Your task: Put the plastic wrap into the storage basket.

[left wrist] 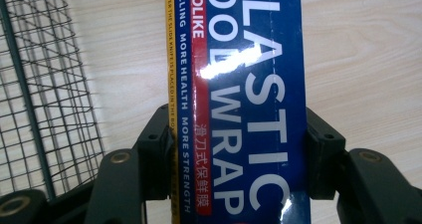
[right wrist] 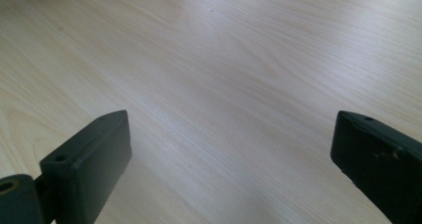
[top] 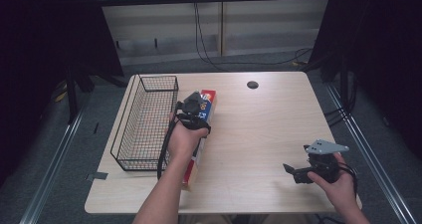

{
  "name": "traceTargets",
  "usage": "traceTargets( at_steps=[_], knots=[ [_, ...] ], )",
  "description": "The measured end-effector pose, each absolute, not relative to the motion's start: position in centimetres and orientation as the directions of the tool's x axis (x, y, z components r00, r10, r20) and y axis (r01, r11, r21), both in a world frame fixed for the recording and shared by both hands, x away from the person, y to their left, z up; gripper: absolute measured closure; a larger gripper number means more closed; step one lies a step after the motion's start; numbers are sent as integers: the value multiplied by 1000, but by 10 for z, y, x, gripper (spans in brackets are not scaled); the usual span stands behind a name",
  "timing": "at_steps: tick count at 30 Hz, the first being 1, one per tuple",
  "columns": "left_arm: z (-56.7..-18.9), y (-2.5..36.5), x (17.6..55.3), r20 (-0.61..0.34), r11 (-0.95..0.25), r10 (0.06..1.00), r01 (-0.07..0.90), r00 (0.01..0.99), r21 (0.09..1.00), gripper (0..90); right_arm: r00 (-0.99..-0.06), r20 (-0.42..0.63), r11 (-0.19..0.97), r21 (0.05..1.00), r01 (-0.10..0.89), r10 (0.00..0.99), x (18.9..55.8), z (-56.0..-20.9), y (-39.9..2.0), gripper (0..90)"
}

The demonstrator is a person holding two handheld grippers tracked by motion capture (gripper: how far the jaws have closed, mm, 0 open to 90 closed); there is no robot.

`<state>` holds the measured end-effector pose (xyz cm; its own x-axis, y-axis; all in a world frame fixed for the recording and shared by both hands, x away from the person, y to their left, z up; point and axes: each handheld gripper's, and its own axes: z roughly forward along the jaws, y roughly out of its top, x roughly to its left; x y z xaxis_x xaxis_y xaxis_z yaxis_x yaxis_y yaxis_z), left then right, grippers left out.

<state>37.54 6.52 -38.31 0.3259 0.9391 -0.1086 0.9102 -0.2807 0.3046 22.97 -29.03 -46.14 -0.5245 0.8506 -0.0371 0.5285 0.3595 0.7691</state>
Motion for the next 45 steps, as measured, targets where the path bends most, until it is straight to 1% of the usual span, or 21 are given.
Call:
traceTargets(
  at_steps=[2,4,7,11,14,18,32,45],
  knots=[
    [-380,69,376,-92,-278,943,910,319,308,436,-531,-34,359,774,522,847,233,-460,-288,24],
    [-377,71,376,-103,-260,947,915,303,308,436,-528,-35,358,773,524,849,234,-461,-286,24],
    [-372,74,378,-96,-273,944,912,315,306,436,-536,-23,354,774,525,844,235,-461,-286,23],
    [-367,77,380,-94,-260,949,914,302,313,436,-536,-19,354,772,529,844,237,-462,-288,23],
    [-364,80,381,-110,-238,952,919,285,315,436,-536,-18,353,771,530,844,238,-462,-288,23],
    [-360,85,381,-100,-235,955,919,278,316,436,-540,-13,350,774,527,841,239,-462,-287,23],
    [-353,104,381,-141,-177,963,936,228,304,436,-561,-20,373,766,524,828,239,-462,-281,23],
    [-343,126,382,-124,-147,973,938,194,314,437,-554,-23,373,763,529,832,242,-463,-280,23]
  ],
)
